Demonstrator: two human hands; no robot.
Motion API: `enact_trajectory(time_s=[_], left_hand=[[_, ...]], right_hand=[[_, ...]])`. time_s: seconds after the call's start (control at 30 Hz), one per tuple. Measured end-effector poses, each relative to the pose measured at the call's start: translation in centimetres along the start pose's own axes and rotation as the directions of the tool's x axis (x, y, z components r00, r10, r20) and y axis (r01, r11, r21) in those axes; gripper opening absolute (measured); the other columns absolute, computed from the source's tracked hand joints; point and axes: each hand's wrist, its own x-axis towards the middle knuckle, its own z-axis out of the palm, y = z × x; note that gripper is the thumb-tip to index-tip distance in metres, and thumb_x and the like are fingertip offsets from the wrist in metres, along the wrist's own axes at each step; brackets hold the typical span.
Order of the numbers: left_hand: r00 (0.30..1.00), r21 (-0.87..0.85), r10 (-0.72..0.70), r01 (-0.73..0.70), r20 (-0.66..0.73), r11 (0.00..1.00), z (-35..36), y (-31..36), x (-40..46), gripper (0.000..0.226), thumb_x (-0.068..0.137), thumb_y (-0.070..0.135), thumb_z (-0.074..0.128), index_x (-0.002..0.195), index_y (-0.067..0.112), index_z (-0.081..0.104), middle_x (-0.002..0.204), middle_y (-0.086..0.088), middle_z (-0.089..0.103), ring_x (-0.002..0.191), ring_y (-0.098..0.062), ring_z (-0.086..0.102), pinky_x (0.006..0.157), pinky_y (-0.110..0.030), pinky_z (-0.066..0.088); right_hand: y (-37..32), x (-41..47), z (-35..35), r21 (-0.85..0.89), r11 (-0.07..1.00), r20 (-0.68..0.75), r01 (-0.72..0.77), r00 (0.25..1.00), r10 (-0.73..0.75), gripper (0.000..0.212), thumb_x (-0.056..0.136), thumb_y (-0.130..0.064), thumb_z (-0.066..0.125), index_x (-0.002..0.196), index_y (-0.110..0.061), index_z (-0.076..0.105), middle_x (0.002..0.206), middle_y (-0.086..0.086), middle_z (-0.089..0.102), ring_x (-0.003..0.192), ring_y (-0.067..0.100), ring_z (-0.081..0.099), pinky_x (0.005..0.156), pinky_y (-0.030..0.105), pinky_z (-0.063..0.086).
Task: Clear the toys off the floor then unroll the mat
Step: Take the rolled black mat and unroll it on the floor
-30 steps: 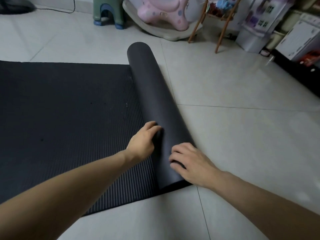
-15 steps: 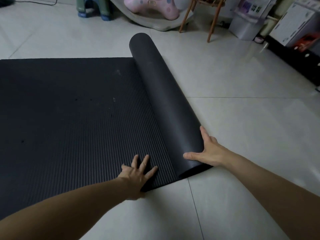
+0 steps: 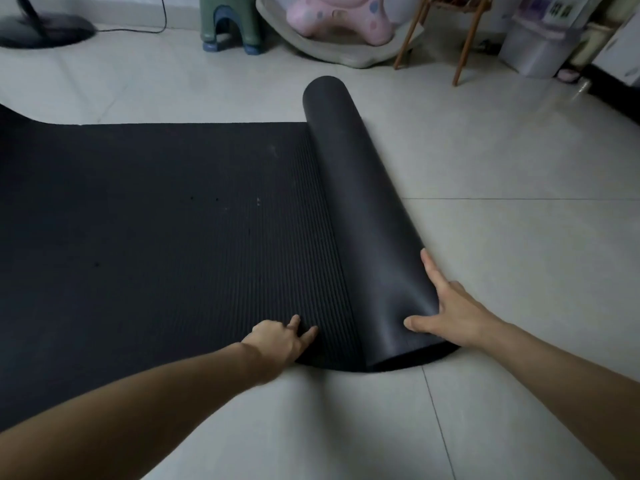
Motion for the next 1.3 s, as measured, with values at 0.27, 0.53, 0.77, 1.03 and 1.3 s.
enact_trajectory(time_s=[0.27, 0.53, 0.77, 1.03, 1.3], left_hand=[[0.997, 0.091, -0.043, 0.037, 0.063, 0.995, 2.9, -6.9, -6.7, 0.080, 0.092, -0.004, 0.036, 0.148, 0.028, -0.011, 0.157, -0.017, -0.003, 0.118, -0.039, 0.051, 0.089, -0.047, 0.049], [0.983, 0.087, -0.139, 0.130, 0.118, 0.988, 6.1, -12.3, -12.3, 0.075, 0.093, -0.004, 0.028, 0.148, 0.032, -0.008, 0.159, -0.009, -0.001, 0.121, -0.037, 0.051, 0.091, -0.045, 0.049], [0.923, 0.020, -0.262, 0.268, 0.283, 0.963, 9.4, -17.6, -17.7, 0.076, 0.092, -0.005, 0.029, 0.148, 0.035, -0.002, 0.159, 0.001, 0.006, 0.121, -0.030, 0.051, 0.094, -0.036, 0.043], [0.931, -0.771, -0.362, 0.266, 0.049, 0.579, 5.0, -15.7, -12.6, 0.076, 0.084, -0.002, 0.035, 0.148, 0.032, 0.011, 0.149, -0.010, 0.035, 0.133, -0.025, 0.040, 0.109, -0.029, 0.032], [0.908, -0.805, -0.341, 0.007, -0.244, 0.594, -1.1, -12.0, -7.1, 0.083, 0.074, -0.007, 0.040, 0.145, 0.035, 0.026, 0.158, -0.005, 0.010, 0.144, -0.019, 0.019, 0.109, -0.026, 0.027]], right_hand=[[-4.9, 0.2, 4.3, 0.121, 0.987, 0.076, 0.102, 0.991, -0.112, 0.111, 0.071, -0.041, 0.074, 0.114, -0.073, -0.024, 0.118, 0.012, 0.051, 0.084, 0.023, 0.060, 0.087, 0.035, 0.048], [-10.9, 0.2, 8.6, 0.234, 0.960, 0.138, 0.156, 0.972, -0.191, 0.112, 0.067, -0.045, 0.074, 0.111, -0.078, -0.023, 0.141, 0.007, 0.038, 0.118, 0.019, 0.050, 0.104, 0.036, 0.039], [-15.6, -1.9, 14.7, 0.416, 0.879, 0.175, 0.233, 0.928, -0.329, 0.111, 0.076, -0.035, 0.073, 0.118, -0.067, -0.025, 0.154, -0.012, 0.013, 0.136, 0.012, 0.031, 0.108, 0.026, 0.029], [-14.0, -1.1, 15.4, 0.551, 0.823, 0.286, 0.136, 0.896, -0.340, 0.109, 0.078, -0.034, 0.073, 0.128, -0.063, -0.020, 0.136, -0.038, 0.003, 0.121, -0.024, 0.018, 0.099, 0.009, 0.021], [-10.6, -1.6, 11.3, 0.425, 0.905, 0.325, 0.032, 0.927, -0.186, 0.094, 0.080, -0.030, 0.071, 0.144, -0.044, 0.005, 0.132, -0.015, 0.034, 0.121, 0.004, 0.048, 0.089, 0.015, 0.041]])
